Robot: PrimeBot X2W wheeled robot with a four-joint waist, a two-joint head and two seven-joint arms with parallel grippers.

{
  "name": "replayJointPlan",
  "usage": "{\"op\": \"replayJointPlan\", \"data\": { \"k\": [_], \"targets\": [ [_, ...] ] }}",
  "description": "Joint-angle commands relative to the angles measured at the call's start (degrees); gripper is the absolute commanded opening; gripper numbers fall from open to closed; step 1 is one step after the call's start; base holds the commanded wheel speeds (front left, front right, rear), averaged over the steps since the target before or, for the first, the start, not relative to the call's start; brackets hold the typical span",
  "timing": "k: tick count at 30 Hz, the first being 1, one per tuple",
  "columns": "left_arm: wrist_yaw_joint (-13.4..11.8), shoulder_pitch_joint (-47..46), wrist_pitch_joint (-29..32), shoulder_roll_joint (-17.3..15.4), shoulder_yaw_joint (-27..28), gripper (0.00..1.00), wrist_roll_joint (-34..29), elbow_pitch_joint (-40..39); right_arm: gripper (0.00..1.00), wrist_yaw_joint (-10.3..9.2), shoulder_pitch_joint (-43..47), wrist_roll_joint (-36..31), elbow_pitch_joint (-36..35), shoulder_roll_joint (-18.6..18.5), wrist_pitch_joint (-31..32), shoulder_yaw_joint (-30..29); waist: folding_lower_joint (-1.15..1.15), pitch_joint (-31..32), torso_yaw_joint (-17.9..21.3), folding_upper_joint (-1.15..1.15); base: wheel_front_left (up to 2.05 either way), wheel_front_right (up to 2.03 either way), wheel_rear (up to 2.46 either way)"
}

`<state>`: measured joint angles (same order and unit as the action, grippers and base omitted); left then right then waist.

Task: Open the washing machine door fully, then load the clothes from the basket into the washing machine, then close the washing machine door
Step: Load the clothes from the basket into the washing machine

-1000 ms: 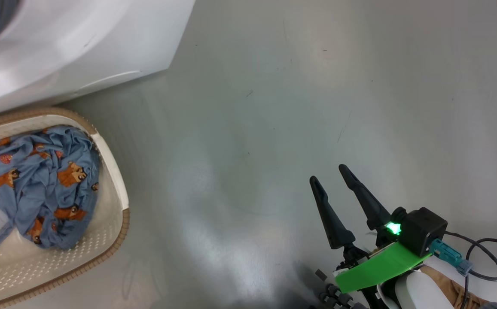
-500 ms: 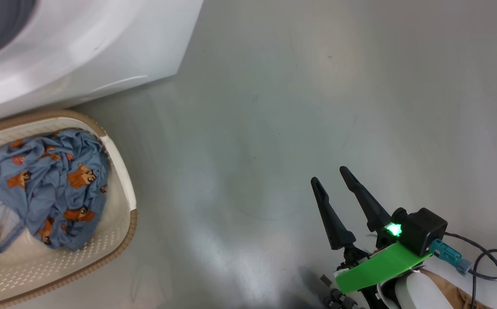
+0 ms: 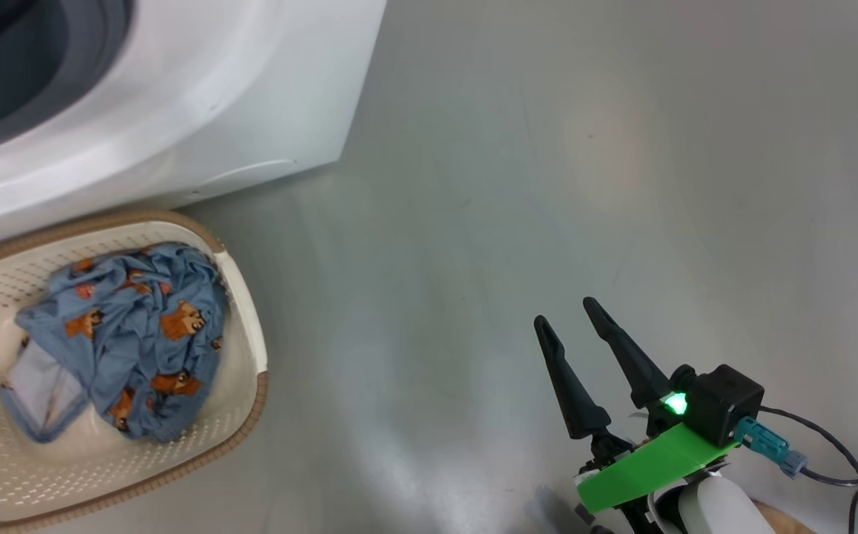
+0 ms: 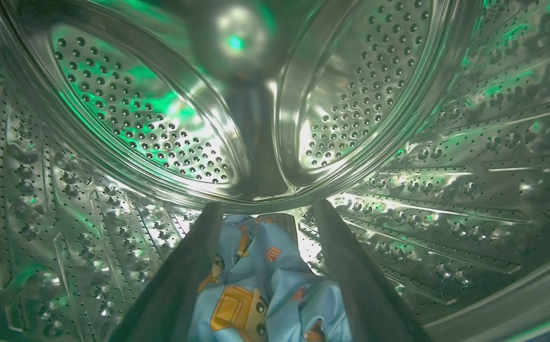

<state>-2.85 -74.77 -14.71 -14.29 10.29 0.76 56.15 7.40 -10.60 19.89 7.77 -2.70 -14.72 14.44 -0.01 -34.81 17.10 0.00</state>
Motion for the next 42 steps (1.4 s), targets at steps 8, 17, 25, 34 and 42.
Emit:
{"op": "replayJointPlan", "data": {
  "k": [8, 17, 25, 34, 42],
  "targets": [
    [-0.21, 2.22, -0.29, -0.44, -0.09, 1.00, 1.26, 3.09, 1.00, 0.09, 2.20, -0.50, -0.18, -0.39, -0.28, 1.07, 0.01, 3.57, -1.67, 0.00, 0.00, 0.00, 0.00],
    [0.57, 6.89, -0.29, 1.61, 0.23, 1.00, 3.07, 3.46, 1.00, 0.09, 2.87, -0.37, 0.48, -0.69, -0.28, 0.80, 0.01, 6.89, -3.28, 0.00, 0.00, 0.00, 0.00],
    [1.55, 12.55, -0.29, 4.13, 0.88, 1.00, 4.92, 2.47, 1.00, 0.09, 3.40, -0.17, 1.05, -1.23, -0.28, 0.41, 0.01, 10.82, -5.05, 0.00, 0.00, 0.00, 0.00],
    [4.37, 23.94, -0.29, 8.38, -0.48, 1.00, 5.37, -1.79, 1.00, 0.09, 4.33, -0.04, 1.68, -1.99, -0.28, -0.09, 0.01, 17.59, -8.42, 0.00, 0.00, 0.00, 0.00],
    [6.00, 36.56, -0.29, 10.70, -1.80, 1.00, 6.43, -8.50, 1.00, 0.09, 5.46, 0.17, 1.94, -2.03, -0.28, -1.03, 0.01, 22.92, -11.16, 0.00, 0.00, 0.00, 0.00]
  ]
}}
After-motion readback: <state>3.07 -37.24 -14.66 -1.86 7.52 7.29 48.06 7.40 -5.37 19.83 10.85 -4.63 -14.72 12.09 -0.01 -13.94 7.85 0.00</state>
